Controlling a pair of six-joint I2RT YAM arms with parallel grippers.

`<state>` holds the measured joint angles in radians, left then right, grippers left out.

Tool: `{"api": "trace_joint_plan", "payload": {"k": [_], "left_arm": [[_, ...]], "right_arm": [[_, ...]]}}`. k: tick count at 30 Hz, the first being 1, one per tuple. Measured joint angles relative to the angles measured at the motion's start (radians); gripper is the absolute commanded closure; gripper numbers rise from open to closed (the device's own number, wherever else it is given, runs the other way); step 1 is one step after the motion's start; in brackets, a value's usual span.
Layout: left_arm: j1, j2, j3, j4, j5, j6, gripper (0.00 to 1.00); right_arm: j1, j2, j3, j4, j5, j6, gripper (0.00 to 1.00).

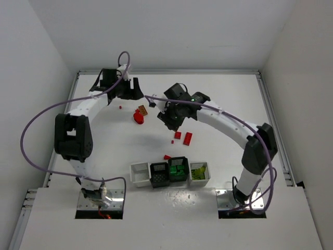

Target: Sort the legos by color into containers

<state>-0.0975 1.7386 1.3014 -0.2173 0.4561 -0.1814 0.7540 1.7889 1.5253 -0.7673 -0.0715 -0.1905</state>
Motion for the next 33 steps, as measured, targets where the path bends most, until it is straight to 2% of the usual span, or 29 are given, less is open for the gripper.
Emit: {"api": "trace_joint_plan", "payload": {"k": [3, 8, 16, 26, 33], "left_arm": [[-0.027, 0.102, 0.123, -0.016, -0.074, 0.000, 0.20], [-0.109, 0.216, 0.229, -0.079, -0.237, -0.001, 0.23], [-0.212, 0.294, 0.253, -0.181, -0.426, -0.019, 0.24], [-0.223, 0.353, 0.255, -0.217, -0.550, -0.071, 0.21], [-0.223, 0.406, 0.288, -0.213, -0.556, -0.074, 0.21]], "right_arm": [[0.000, -0.077, -0.006, -0.003, -0.053, -0.042, 1.00], [0.012, -0.185, -0.032, -0.005, -0.184, -0.096, 1.00], [0.051, -0.203, -0.043, -0.026, -0.334, -0.183, 1.00], [0.106, -0.195, -0.049, -0.046, -0.376, -0.241, 1.00], [0.120, -0.185, -0.055, -0.045, -0.377, -0.253, 1.00]]}}
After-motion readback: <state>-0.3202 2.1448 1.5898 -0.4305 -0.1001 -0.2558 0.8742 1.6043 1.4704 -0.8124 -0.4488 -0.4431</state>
